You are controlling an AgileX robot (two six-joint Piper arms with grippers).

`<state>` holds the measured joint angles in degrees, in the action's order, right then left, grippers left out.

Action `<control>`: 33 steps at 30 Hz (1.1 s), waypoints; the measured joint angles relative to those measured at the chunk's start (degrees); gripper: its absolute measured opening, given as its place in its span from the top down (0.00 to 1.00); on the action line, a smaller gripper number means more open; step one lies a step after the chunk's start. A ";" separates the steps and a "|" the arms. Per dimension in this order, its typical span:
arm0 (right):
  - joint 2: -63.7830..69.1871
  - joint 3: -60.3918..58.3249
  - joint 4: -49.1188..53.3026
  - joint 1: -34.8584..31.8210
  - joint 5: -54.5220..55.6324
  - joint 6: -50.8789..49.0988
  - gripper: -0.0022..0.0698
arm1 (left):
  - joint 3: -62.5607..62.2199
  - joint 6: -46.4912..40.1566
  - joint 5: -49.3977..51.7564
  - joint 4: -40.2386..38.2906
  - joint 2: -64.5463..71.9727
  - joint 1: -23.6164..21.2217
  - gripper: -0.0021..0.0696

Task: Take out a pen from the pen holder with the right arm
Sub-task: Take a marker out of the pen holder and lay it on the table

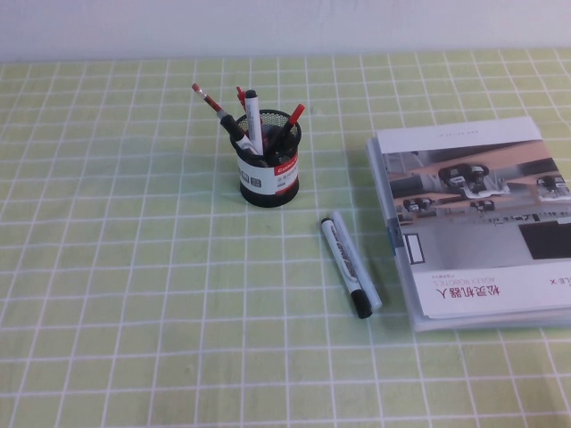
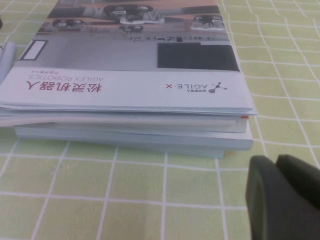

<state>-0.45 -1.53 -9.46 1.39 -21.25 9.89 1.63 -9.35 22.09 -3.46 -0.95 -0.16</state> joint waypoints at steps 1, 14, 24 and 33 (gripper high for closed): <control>0.00 0.00 -0.48 0.00 0.00 0.41 0.99 | 0.00 0.00 0.00 0.00 0.00 0.00 0.98; 0.00 0.00 -3.83 0.00 0.00 1.52 0.99 | 0.00 0.00 0.00 0.00 0.00 0.00 0.98; 0.00 0.00 -4.37 0.00 0.00 1.52 0.99 | 0.00 0.00 0.00 0.00 0.00 0.00 0.98; 0.00 0.00 -4.48 0.00 0.00 1.52 0.99 | 0.00 0.00 0.00 0.00 0.00 0.00 0.98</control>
<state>-0.45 -1.53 -13.94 1.39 -21.25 11.41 1.63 -9.35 22.09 -3.46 -0.95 -0.16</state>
